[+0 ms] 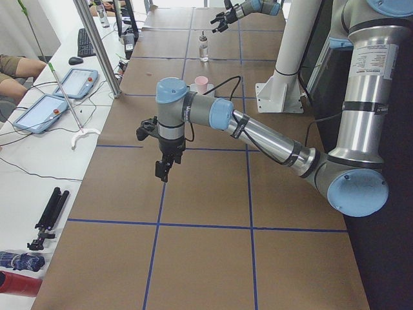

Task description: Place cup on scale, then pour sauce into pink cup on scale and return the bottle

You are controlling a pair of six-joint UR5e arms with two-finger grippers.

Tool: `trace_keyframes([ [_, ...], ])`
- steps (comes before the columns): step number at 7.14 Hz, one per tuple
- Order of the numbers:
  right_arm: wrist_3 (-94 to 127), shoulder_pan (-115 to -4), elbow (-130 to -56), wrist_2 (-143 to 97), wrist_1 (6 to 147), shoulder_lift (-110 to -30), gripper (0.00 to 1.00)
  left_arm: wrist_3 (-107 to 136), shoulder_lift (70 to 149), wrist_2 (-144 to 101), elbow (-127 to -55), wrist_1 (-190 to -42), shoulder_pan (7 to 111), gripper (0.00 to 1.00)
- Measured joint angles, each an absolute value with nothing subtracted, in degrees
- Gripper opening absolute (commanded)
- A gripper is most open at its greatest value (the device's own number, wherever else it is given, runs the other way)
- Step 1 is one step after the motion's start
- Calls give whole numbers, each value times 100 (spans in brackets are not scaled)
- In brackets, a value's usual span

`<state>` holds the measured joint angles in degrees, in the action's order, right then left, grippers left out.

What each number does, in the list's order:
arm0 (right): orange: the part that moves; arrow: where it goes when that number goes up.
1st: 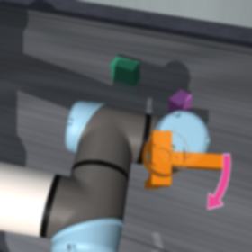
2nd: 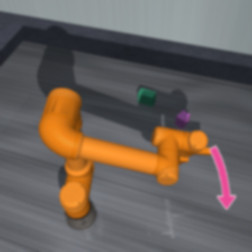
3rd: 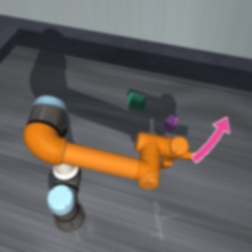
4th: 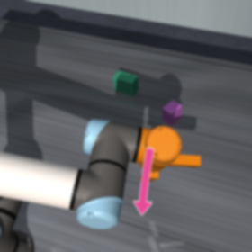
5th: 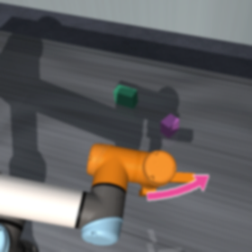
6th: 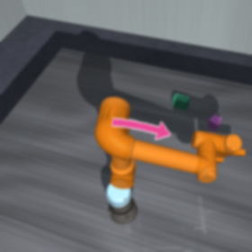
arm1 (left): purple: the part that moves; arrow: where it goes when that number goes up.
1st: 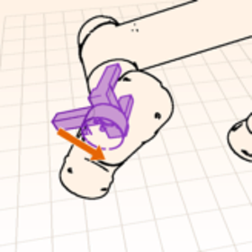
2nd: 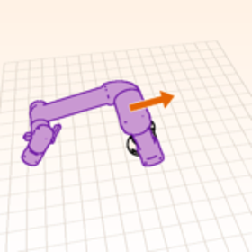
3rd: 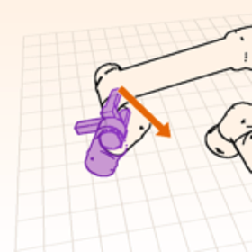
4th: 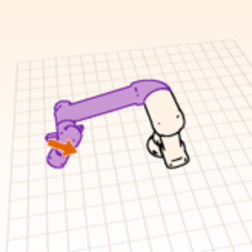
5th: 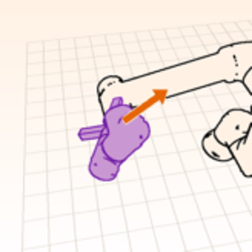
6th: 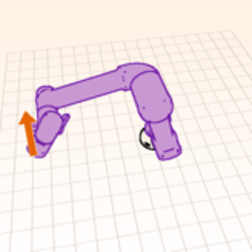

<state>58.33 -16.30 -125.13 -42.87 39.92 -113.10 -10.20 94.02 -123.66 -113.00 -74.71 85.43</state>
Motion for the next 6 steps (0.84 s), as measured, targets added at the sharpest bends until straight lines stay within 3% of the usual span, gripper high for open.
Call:
trace_keyframes([
  [3,5015,-3543,-12572,-6738,4012,-11221,100,-1020,9399,-12366,-11338,-7471,8543,100],
  [6,4017,-5971,-12064,-9966,4296,-10668,100,-1020,9396,-12366,-11346,-7471,8543,100],
])
